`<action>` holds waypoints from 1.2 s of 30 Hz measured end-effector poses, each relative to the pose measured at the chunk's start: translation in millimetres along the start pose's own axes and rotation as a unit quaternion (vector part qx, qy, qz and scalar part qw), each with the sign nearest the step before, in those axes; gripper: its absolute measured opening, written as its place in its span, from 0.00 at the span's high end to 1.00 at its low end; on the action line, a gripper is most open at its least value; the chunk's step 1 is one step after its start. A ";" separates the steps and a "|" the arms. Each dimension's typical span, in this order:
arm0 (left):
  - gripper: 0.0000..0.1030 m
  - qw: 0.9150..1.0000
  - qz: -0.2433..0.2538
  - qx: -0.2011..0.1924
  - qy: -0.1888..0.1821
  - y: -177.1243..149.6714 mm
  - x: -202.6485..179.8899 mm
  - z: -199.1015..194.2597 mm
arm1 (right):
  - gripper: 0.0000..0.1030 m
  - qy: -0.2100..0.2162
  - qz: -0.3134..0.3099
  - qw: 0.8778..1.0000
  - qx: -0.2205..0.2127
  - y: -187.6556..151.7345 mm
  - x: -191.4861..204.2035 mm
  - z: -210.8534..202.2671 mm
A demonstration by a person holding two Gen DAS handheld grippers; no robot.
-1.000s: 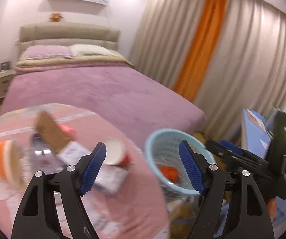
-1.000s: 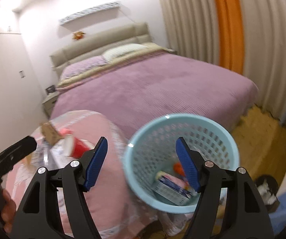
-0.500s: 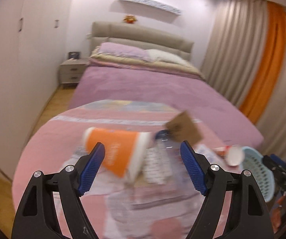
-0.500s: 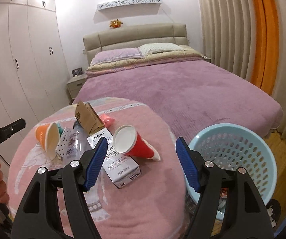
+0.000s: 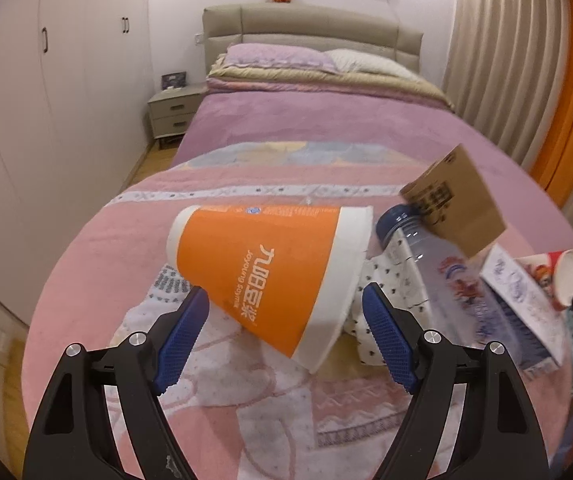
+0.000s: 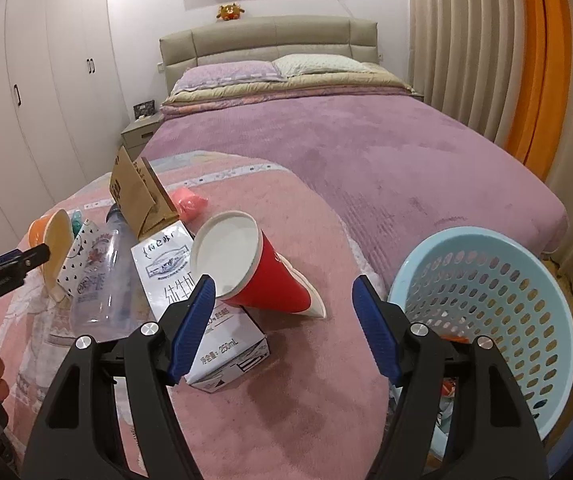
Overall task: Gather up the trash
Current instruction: 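Grasp the orange paper cup with the left gripper while the right grasps the red cup, then carry both paper cups over the basket and open both grippers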
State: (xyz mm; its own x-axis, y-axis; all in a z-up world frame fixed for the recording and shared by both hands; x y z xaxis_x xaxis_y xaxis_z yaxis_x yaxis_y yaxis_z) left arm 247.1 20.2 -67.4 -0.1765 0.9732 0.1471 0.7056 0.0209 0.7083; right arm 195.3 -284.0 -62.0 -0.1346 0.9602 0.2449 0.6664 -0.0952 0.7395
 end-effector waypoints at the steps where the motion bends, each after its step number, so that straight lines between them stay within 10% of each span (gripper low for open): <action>1: 0.25 1.000 0.001 0.001 0.005 -0.3 0.4 2.2 | 0.33 0.004 -0.001 1.000 0.002 0.2 0.3 2.4; 11: 0.34 0.999 0.007 0.009 0.048 -5.4 2.8 14.4 | 0.32 0.013 -0.035 0.999 0.023 3.9 18.4 26.2; 22: 0.95 0.999 -0.009 -0.033 0.039 -7.2 15.3 -10.6 | 0.48 0.006 -0.034 0.999 0.009 11.0 20.2 26.2; 36: 0.99 0.989 -0.063 -0.125 -0.040 7.9 25.8 -84.3 | 0.49 -0.013 -0.036 0.996 -0.076 27.5 17.7 -43.4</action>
State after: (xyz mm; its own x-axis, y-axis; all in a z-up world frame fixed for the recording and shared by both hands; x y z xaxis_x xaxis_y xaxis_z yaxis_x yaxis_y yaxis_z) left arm 190.4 26.1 0.2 -0.1900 0.9818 -0.0004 0.4881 0.0948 0.8676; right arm 179.4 -281.1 -10.1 -0.1577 0.9722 0.1729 0.5364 -0.0627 0.8416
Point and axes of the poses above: each gripper's, at about its wrist camera, not at the fingertips, and z roughly the way its jaws point, x to its left, y to its top, the point moved 3 cm from there along z, roughly the way its jaws point, and after that the axes turned 14 degrees about y, right-handed, at the moved point
